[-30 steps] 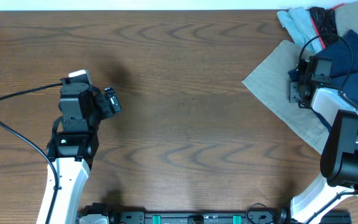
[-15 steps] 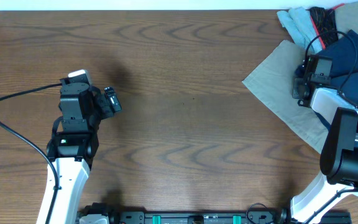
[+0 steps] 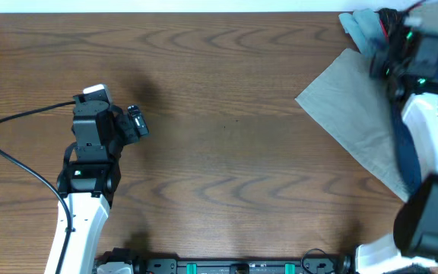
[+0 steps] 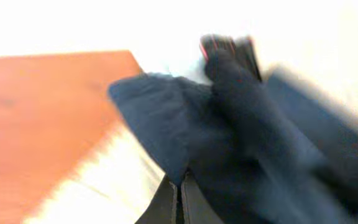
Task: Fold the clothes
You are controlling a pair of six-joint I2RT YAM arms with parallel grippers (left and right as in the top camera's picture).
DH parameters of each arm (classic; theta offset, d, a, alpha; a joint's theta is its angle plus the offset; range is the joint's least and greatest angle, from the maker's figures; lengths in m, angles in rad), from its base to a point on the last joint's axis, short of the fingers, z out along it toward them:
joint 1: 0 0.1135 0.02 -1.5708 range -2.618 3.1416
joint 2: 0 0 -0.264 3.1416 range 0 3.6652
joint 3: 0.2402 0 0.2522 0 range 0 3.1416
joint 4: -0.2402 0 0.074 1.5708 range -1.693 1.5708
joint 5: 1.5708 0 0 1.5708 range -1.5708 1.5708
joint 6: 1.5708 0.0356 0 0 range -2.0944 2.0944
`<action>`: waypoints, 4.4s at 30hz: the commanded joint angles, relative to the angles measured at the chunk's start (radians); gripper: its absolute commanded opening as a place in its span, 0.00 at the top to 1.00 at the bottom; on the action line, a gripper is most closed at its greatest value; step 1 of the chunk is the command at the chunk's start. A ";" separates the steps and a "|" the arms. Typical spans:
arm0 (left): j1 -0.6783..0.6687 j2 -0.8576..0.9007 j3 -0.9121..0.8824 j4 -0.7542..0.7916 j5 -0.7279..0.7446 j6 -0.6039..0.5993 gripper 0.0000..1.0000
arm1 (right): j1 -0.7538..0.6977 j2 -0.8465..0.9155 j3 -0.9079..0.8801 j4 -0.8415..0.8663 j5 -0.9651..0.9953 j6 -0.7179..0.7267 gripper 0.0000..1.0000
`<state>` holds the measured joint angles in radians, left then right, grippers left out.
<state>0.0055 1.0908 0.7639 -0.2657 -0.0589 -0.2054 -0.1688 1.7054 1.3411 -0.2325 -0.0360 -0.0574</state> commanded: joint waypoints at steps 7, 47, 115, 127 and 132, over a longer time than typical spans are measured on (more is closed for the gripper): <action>0.005 0.001 0.024 0.001 -0.001 -0.002 0.02 | 0.355 -0.095 0.138 -0.007 -0.550 0.092 0.91; 0.005 0.001 0.024 -0.018 -0.001 -0.002 0.02 | 0.620 0.417 0.136 -0.275 0.388 -0.011 0.15; -0.192 0.332 0.024 0.131 0.366 -0.223 0.02 | 0.347 0.260 0.344 -1.014 0.016 -0.006 0.19; -0.425 0.577 0.024 0.335 0.471 -0.446 0.02 | 0.326 0.260 0.332 -1.017 0.175 0.219 0.13; -0.499 0.646 0.024 0.401 0.471 -0.613 0.02 | 0.317 0.260 0.332 -1.025 0.199 0.266 0.13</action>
<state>-0.4610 1.7073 0.7712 0.1196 0.3977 -0.6857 0.1604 1.9610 1.6798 -1.2522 0.1242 0.1528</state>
